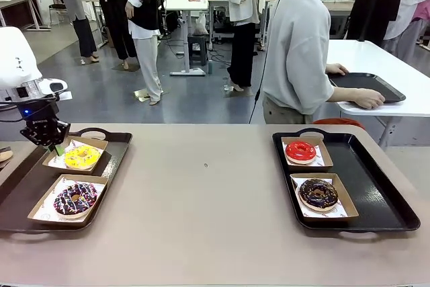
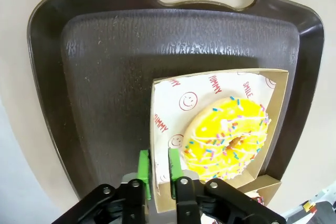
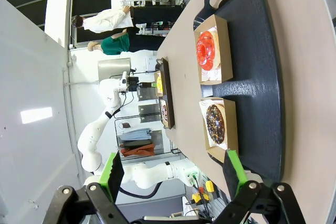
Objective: Individually package the donuts and arrange them on the tray.
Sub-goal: Place the picked Paper togo box on the Handle tray.
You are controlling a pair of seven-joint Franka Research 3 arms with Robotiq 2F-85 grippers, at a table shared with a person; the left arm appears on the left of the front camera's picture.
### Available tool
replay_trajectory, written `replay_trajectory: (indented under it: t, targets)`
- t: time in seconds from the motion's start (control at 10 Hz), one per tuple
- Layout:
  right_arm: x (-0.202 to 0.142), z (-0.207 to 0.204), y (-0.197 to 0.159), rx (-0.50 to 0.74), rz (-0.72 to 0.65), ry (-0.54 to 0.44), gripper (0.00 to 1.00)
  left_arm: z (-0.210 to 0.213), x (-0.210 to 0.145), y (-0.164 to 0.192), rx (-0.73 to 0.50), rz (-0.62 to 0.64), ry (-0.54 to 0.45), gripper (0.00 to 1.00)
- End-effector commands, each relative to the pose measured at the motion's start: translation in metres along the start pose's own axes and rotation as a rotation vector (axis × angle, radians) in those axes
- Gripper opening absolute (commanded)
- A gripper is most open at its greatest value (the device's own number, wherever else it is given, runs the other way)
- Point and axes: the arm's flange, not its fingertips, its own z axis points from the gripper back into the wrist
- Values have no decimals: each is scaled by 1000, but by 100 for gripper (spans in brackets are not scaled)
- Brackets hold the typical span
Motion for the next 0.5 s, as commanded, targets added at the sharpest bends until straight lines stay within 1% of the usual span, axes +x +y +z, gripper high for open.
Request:
replay_trajectory:
  t: [0.0, 0.2, 0.3, 0.4]
  targets:
    - [-1, 0, 0, -1, -2, 0, 100, 4, 1, 2, 1, -18, -19, 100]
    - [-1, 0, 0, -1, -2, 0, 100, 13, -3, 1, 23, -24, -23, 100]
    - [-1, 0, 0, -1, -2, 0, 100, 21, -8, -1, 19, -30, -30, 52]
    - [-1, 0, 0, -1, -2, 0, 100, 30, -14, -4, 1, -51, -24, 61]
